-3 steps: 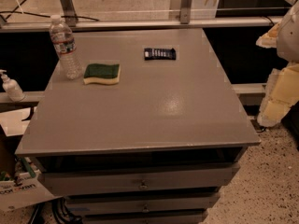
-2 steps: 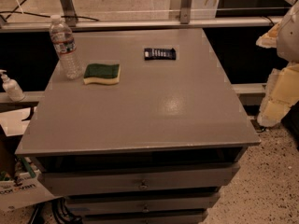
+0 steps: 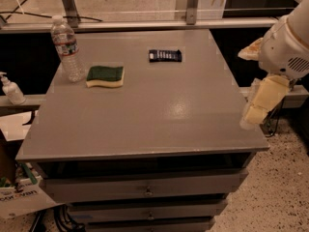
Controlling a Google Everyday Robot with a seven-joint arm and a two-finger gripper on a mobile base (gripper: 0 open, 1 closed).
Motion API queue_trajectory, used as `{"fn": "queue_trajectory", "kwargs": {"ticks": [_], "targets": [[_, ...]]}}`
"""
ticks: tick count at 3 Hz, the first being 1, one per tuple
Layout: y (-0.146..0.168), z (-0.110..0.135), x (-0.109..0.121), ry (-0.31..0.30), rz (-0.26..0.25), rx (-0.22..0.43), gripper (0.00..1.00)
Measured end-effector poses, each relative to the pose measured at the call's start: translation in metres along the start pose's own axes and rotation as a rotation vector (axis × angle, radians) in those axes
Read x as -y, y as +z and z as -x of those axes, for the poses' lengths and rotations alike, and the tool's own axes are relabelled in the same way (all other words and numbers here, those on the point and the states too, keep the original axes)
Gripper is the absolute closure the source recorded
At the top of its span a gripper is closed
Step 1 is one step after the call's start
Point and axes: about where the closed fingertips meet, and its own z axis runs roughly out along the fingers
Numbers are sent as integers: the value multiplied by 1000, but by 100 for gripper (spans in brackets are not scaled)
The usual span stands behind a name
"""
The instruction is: Knock water bottle over
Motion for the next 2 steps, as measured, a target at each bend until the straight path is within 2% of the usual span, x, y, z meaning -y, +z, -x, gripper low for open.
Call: {"fn": "queue_trajectory", "kwargs": {"ticks": [1, 2], "targets": [[31, 30, 18, -33, 57, 155, 0], [44, 65, 38, -36, 116, 312, 0]]}}
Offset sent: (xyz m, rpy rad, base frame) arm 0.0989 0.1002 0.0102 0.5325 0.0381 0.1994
